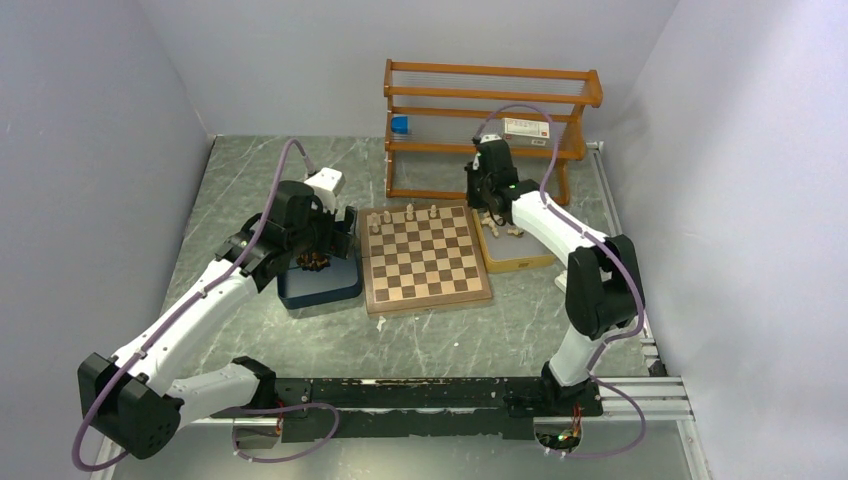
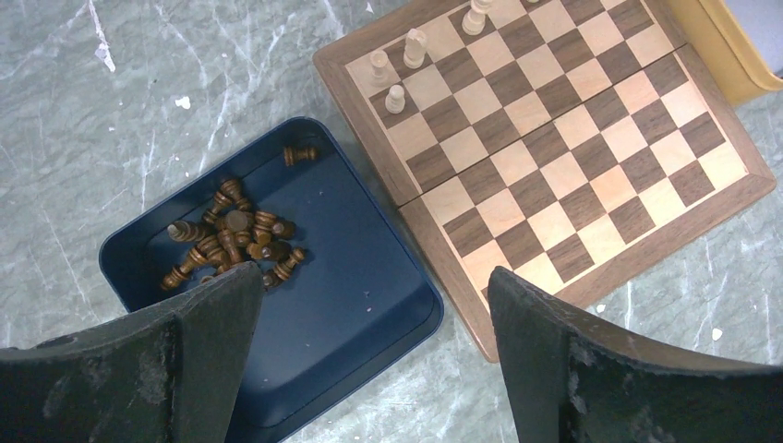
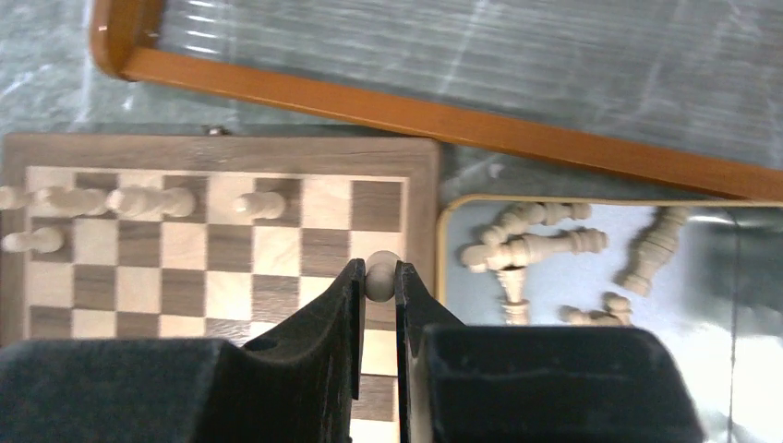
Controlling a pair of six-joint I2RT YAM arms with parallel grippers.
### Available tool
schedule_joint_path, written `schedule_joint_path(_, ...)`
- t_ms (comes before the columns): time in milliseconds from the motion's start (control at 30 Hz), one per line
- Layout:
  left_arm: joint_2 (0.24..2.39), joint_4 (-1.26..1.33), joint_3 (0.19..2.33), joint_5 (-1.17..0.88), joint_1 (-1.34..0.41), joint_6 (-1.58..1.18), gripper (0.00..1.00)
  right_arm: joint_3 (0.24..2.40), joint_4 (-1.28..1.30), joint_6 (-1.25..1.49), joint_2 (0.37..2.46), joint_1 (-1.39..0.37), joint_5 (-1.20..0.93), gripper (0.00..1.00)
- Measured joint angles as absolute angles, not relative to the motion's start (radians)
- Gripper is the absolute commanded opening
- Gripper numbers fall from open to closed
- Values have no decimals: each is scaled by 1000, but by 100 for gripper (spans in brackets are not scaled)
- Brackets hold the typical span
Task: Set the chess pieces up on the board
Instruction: Place the chess piece on the chessboard.
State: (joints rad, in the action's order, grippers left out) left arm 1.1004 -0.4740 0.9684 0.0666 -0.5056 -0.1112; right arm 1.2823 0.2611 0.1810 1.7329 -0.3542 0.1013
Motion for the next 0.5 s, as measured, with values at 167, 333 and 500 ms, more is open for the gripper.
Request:
schedule_joint_path(167,1094,-474,968,67,-506,-111,95,1319,262,187,1754,-408,96,13)
schedule_joint_path(333,1092,-474,968,67,-506,-111,95,1327,259,205,1801,-429,96,13)
schedule_joint_path(500,1092,-474,968,67,-506,-111,95,1327,262,230,1856,-440,100,14)
